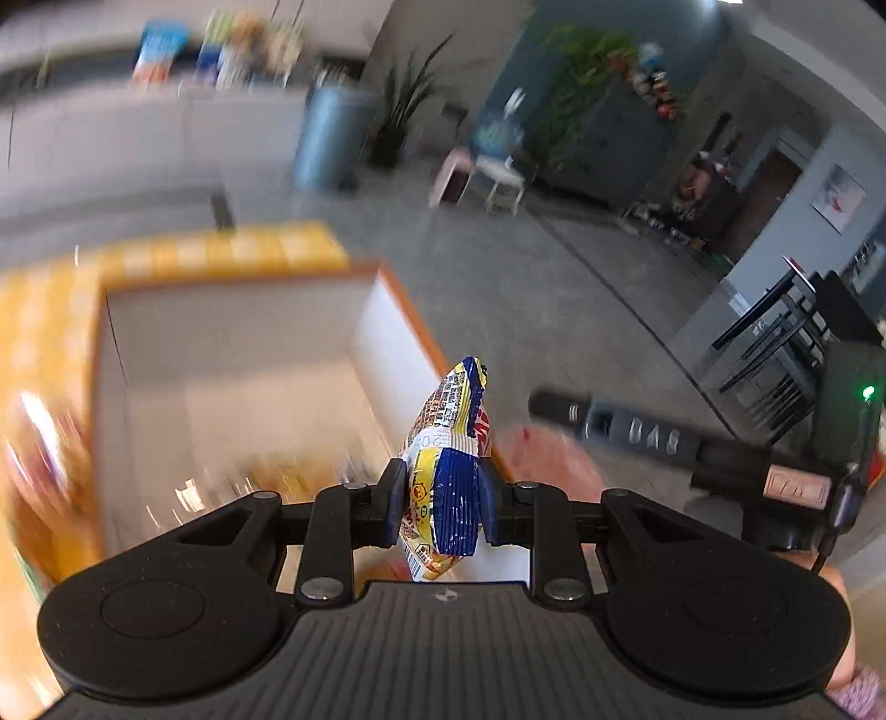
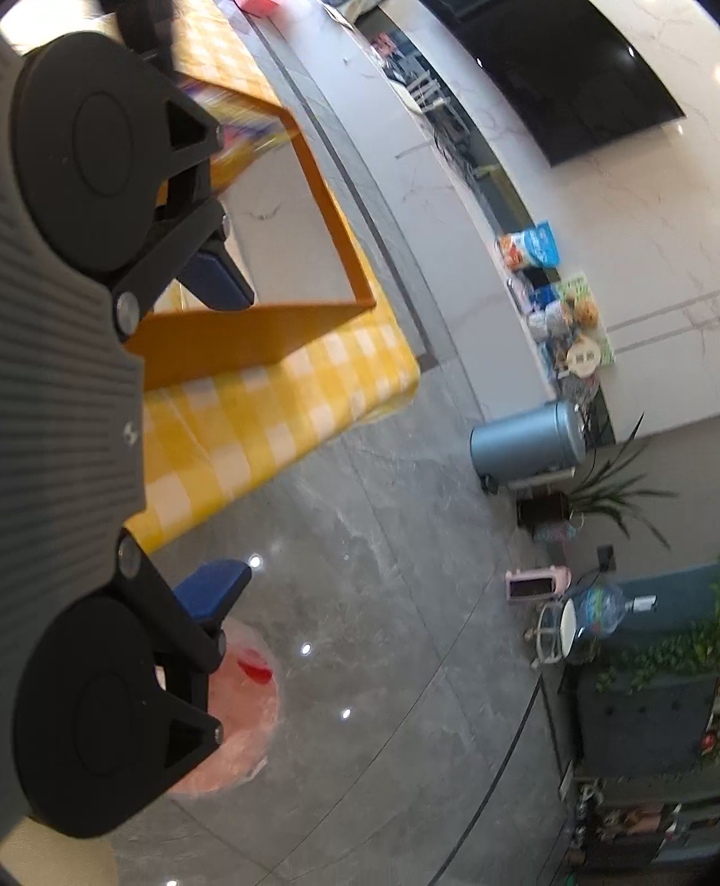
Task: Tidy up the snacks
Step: 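Open the right tool to drop the chip bag while the left tool releases the MIMI bag into the box, then withdraw both tools from the box toward the remaining snacks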
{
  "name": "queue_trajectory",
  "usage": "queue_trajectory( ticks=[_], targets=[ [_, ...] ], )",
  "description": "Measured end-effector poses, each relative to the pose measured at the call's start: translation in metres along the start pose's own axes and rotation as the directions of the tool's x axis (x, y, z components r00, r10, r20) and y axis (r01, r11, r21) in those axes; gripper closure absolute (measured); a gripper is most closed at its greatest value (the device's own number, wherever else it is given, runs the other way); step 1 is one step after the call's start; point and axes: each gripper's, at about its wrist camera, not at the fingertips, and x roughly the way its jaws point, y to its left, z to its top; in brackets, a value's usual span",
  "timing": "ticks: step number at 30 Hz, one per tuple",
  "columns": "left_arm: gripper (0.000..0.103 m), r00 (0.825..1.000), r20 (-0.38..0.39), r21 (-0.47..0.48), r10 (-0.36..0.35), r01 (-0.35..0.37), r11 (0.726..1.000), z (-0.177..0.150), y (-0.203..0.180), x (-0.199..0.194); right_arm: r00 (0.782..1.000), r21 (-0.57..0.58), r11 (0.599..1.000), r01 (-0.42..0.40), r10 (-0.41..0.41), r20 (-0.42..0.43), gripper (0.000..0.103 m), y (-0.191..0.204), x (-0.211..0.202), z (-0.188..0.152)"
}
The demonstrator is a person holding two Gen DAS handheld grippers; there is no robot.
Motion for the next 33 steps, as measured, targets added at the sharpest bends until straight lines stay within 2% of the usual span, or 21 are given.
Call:
queue_trajectory(
  ticks=[3, 6, 8, 9, 10, 12, 14, 17, 21, 23, 28, 30, 33],
  targets=[
    [0.073, 0.999, -0.021, -0.065, 0.030, -0.031, 0.997, -0.014, 0.002, 0.017, 0.999, -0.034, 0.998, 0.048, -0.049, -0.015, 0.009, 0.000, 0.004, 0.000],
    [0.072, 0.996, -0.076, -0.091, -0.045, 0.038, 0.995, -0.024, 0.002, 0.028, 0.998, -0.071, 0.996, 0.052, -0.054, -0.030, 0.009, 0.002, 0.007, -0.002],
    [0.069, 0.995, -0.094, -0.090, -0.033, 0.024, 0.996, -0.027, 0.001, 0.032, 0.998, -0.073, 0.997, 0.041, -0.044, -0.040, 0.009, 0.003, 0.007, -0.005],
    [0.064, 0.995, -0.102, -0.087, -0.020, 0.012, 0.996, -0.029, 0.000, 0.033, 0.998, -0.079, 0.996, 0.040, -0.044, -0.044, 0.009, 0.004, 0.008, -0.005],
    [0.043, 0.994, -0.113, -0.083, -0.010, 0.001, 0.997, -0.029, 0.000, 0.033, 0.998, -0.085, 0.995, 0.045, -0.049, -0.045, 0.009, 0.005, 0.008, -0.006],
    [0.016, 0.993, -0.114, -0.049, -0.016, 0.010, 0.999, -0.030, -0.005, 0.028, 0.997, -0.086, 0.995, 0.055, -0.059, -0.046, 0.009, 0.004, 0.008, -0.007],
    [0.016, 0.998, -0.069, 0.029, 0.005, -0.003, 1.000, -0.033, -0.011, 0.015, 0.997, -0.074, 0.995, 0.059, -0.063, -0.044, 0.009, 0.000, 0.007, -0.007],
    [0.016, 1.000, -0.017, 0.177, 0.020, -0.017, 0.984, -0.038, -0.026, -0.004, 0.997, -0.065, 0.996, 0.064, -0.066, -0.034, 0.009, -0.003, 0.002, -0.006],
    [0.015, 0.993, 0.066, 0.276, 0.097, -0.112, 0.954, -0.049, -0.044, -0.035, 0.998, -0.035, 0.998, 0.059, -0.058, 0.036, 0.009, -0.013, -0.023, -0.002],
    [0.015, 0.982, 0.126, 0.308, 0.140, -0.173, 0.935, -0.053, -0.054, -0.050, 0.996, -0.017, 0.999, 0.045, -0.043, 0.080, 0.009, -0.017, -0.038, 0.000],
    [0.015, 0.940, 0.237, 0.303, 0.246, -0.312, 0.900, -0.060, -0.058, -0.102, 0.985, -0.033, 0.999, -0.038, 0.043, 0.166, 0.009, 0.000, -0.081, 0.007],
    [0.014, 0.918, 0.272, 0.267, 0.287, -0.359, 0.895, -0.064, -0.050, -0.128, 0.971, -0.041, 0.993, -0.107, 0.113, 0.211, 0.008, 0.014, -0.106, 0.008],
    [0.014, 0.882, 0.302, 0.190, 0.361, -0.427, 0.884, -0.070, -0.036, -0.161, 0.938, -0.031, 0.977, -0.211, 0.211, 0.276, 0.007, 0.035, -0.143, 0.001]
  ],
)
